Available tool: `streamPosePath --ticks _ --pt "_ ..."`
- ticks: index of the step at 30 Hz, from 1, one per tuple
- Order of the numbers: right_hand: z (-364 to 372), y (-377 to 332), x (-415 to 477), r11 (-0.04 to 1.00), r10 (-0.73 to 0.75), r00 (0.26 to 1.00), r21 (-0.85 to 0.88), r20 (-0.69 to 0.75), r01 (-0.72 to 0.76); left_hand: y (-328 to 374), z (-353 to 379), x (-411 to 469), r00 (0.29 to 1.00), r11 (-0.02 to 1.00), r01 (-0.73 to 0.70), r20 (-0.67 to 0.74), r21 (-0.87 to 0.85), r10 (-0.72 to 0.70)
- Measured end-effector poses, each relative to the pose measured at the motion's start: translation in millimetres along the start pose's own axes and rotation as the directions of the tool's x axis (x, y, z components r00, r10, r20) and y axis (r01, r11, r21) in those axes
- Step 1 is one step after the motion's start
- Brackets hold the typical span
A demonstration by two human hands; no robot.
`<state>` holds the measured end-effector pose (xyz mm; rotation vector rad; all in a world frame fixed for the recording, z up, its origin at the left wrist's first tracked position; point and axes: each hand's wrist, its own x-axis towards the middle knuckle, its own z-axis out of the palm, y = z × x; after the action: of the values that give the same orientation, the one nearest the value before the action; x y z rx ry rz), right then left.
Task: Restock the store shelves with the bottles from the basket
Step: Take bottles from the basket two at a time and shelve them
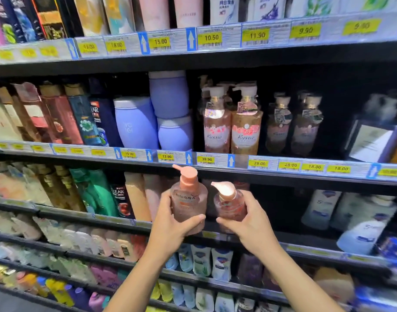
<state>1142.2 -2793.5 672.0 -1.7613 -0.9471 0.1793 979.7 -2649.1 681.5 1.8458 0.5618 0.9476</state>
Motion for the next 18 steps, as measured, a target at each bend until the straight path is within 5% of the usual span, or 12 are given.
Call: streamPosePath --ticks 18 --pt "10.4 52.5 27.3 0.969 0.195 0.968 -0.119 -0.158 -0.215 -73.5 50.4 41.4 0.997 0.999 0.012 0.081 0.043 -0.016"
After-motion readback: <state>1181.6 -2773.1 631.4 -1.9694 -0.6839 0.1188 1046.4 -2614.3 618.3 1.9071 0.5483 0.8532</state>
